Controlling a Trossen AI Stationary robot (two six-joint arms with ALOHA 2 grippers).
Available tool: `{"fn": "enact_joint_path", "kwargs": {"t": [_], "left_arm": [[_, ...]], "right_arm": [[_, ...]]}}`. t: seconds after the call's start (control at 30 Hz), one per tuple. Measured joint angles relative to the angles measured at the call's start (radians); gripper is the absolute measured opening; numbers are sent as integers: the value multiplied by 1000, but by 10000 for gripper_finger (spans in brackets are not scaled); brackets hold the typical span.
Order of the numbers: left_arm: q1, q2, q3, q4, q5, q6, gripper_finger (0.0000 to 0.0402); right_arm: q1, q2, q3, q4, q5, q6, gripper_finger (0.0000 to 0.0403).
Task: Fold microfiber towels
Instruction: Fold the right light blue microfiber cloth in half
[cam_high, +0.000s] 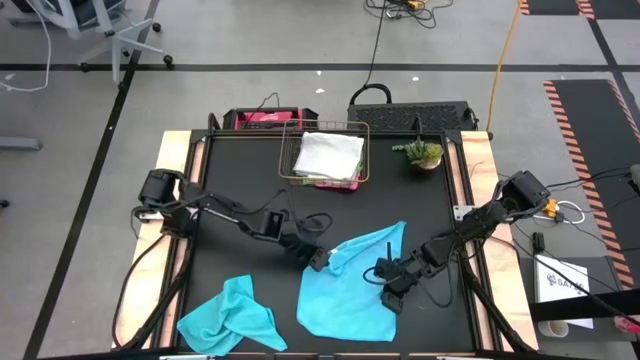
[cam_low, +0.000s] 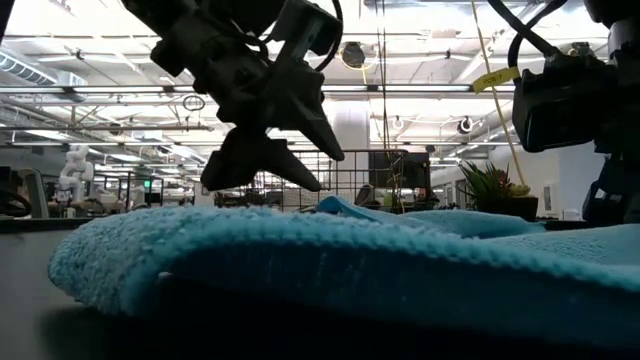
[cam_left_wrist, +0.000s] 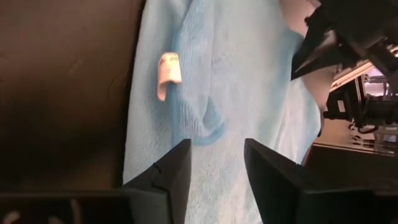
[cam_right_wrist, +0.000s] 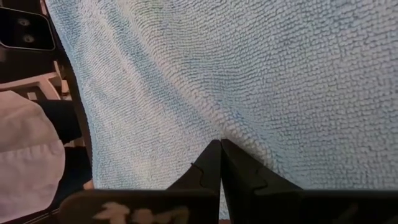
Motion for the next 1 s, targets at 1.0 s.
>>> {"fn": "enact_joint_path", "kwargs": {"t": [1.0], "left_arm": [[-3, 76, 1, 101, -10, -17, 159]], "right_arm": [[0, -1, 0, 0, 28, -4, 0]]}}
